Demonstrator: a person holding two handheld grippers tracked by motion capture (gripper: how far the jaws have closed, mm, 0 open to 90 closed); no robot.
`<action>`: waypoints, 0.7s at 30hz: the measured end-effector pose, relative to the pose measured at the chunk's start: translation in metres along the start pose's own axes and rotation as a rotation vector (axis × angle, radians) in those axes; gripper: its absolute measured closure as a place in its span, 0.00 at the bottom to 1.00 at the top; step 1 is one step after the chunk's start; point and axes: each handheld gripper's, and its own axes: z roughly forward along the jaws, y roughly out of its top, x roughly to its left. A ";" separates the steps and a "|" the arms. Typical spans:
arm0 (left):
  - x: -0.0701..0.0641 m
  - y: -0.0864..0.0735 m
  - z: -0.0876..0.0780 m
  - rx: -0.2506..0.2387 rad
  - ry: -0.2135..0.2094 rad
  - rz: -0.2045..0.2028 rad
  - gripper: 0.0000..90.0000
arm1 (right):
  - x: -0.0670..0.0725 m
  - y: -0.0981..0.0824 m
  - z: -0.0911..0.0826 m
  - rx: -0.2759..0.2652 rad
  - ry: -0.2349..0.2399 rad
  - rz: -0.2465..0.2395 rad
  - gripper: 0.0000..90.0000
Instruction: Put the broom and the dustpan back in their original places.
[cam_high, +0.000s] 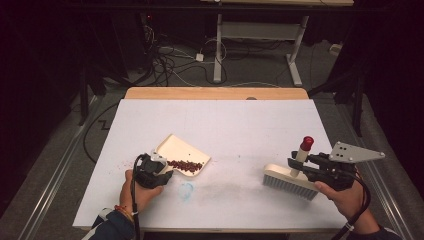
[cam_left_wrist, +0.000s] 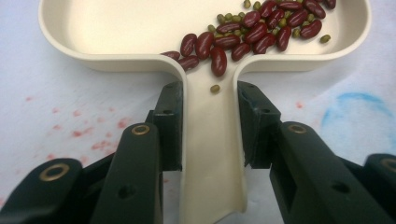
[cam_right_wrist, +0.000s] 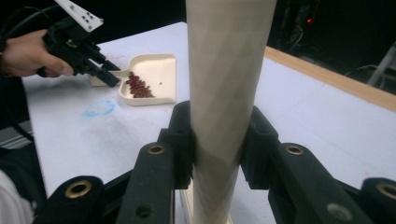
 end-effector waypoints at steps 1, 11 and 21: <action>0.001 -0.001 0.000 -0.002 0.008 -0.007 0.71 | -0.001 0.001 0.000 0.019 0.018 0.002 0.77; 0.006 -0.001 0.004 -0.037 0.052 -0.113 0.71 | -0.015 0.005 0.015 0.093 0.108 0.022 0.77; -0.011 -0.001 0.005 -0.048 -0.005 -0.138 0.55 | -0.052 0.010 0.041 0.121 0.060 0.061 0.73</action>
